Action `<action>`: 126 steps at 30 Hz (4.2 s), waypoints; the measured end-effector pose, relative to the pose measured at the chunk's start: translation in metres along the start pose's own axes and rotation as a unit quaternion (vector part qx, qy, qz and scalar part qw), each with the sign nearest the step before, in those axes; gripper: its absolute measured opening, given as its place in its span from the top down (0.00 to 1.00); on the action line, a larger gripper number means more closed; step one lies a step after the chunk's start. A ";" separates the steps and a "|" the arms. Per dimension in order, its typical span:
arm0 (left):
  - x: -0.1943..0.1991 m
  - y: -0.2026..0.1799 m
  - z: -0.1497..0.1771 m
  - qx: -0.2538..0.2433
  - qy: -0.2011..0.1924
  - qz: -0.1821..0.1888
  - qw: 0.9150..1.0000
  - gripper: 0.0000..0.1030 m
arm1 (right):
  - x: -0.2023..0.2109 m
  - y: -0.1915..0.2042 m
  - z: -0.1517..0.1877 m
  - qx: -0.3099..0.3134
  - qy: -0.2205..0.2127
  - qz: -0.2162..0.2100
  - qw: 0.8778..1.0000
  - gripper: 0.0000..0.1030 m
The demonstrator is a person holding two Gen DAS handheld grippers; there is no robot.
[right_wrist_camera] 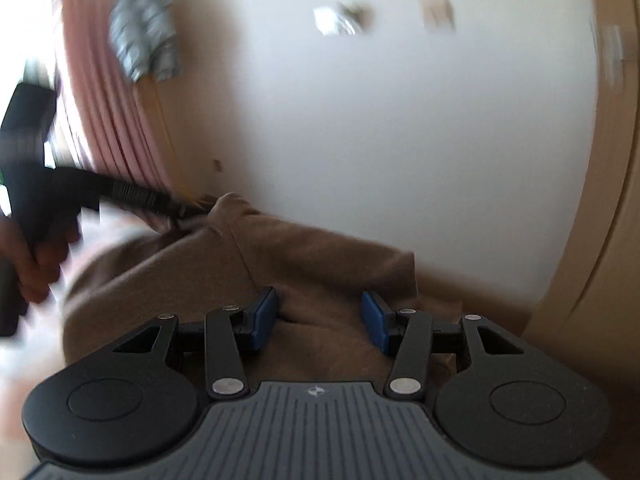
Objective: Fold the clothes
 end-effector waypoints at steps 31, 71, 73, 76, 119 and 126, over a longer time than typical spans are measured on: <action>0.114 -0.016 0.083 0.004 -0.090 0.004 0.996 0.97 | 0.071 0.045 -0.033 0.114 -0.013 -0.092 0.989 0.84; 0.095 -0.018 0.126 -0.020 -0.077 -0.042 0.996 0.94 | 0.079 0.062 0.077 0.243 0.036 -0.087 0.965 0.65; 0.100 -0.020 0.123 -0.018 -0.081 -0.046 0.996 0.95 | 0.082 0.063 0.072 0.241 0.039 -0.083 0.966 0.66; 0.117 -0.016 0.113 -0.011 -0.105 -0.046 0.993 0.96 | 0.090 0.065 0.061 0.234 0.018 -0.071 0.969 0.68; 0.212 -0.152 0.195 0.080 -0.033 -0.217 0.972 0.70 | 0.227 0.043 0.101 0.069 0.020 -0.052 0.996 0.25; 0.260 -0.189 0.225 0.088 -0.059 -0.229 0.968 0.59 | 0.281 0.051 0.108 0.075 0.013 -0.051 0.996 0.18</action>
Point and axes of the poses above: each gripper's, at about its wrist camera, not at the fingertips, and x roughly against the way its jaws point, y to its left, z to its underside, the point moved 6 cm from there along -x, roughly the way its jaws point, and after that the axes turned 9 degrees about x, right-handed, at the moved point
